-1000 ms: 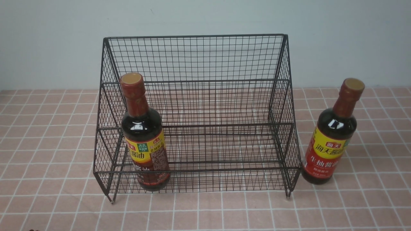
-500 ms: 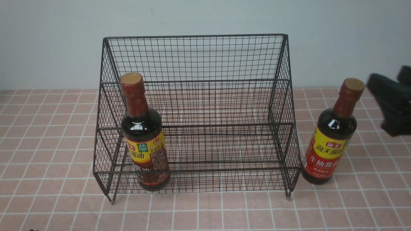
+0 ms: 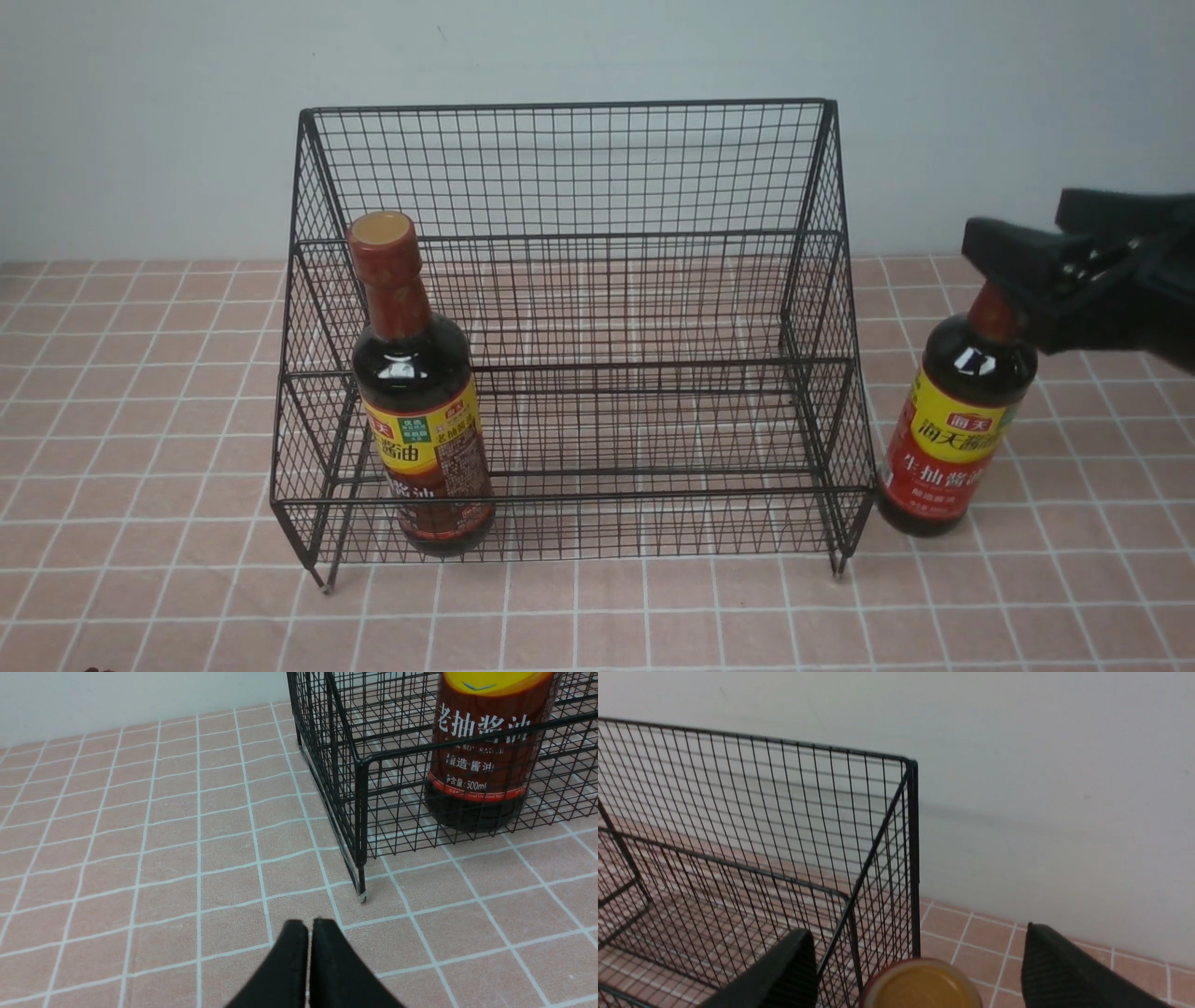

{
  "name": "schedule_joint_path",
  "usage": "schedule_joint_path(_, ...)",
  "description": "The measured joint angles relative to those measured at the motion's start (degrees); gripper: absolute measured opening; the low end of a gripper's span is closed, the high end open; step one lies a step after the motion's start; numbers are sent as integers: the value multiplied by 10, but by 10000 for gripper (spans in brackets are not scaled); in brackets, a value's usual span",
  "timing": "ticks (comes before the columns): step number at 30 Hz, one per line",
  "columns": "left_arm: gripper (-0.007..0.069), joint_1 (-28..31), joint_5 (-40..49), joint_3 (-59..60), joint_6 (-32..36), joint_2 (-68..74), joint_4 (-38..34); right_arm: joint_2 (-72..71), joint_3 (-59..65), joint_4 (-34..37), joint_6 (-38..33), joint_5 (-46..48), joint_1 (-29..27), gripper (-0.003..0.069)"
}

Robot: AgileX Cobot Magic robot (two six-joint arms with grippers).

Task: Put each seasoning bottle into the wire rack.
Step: Use the right arm to grab the condiment bottle closest to it

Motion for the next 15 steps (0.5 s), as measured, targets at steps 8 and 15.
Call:
schedule_joint_path(8,-7,0,0,0,0,0,0,57,0,-34,31,0,0,489)
schedule_joint_path(15,-7,0,0,0,0,0,0,49,0,-50,42,26,0,282)
